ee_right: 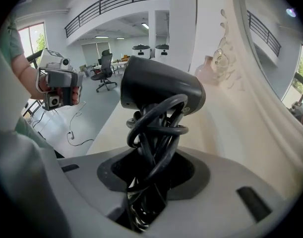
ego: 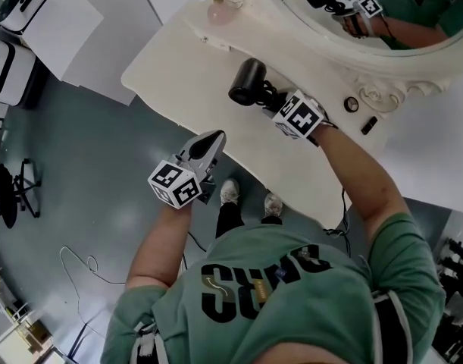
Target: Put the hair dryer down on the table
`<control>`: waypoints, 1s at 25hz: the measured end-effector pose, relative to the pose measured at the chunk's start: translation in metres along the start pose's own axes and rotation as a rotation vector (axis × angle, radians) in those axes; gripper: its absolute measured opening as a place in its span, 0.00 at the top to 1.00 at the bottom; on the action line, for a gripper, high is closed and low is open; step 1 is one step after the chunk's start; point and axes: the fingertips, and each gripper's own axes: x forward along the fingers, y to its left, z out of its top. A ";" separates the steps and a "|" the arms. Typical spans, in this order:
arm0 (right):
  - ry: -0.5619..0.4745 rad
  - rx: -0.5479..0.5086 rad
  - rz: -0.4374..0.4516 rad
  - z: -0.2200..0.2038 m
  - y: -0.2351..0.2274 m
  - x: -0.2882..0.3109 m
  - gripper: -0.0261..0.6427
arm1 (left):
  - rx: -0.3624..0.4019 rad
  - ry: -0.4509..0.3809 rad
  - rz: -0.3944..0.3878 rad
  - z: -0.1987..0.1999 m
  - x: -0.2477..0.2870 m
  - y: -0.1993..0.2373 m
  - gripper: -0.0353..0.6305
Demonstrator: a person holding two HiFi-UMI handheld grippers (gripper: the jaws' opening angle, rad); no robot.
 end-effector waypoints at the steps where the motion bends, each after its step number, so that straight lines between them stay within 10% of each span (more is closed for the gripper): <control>1: 0.011 -0.004 -0.001 -0.002 -0.002 0.007 0.74 | 0.000 0.003 -0.002 -0.003 0.001 0.003 0.95; 25: 0.168 -0.049 0.041 -0.027 -0.005 0.071 0.74 | -0.066 0.031 -0.009 -0.035 0.012 0.032 0.95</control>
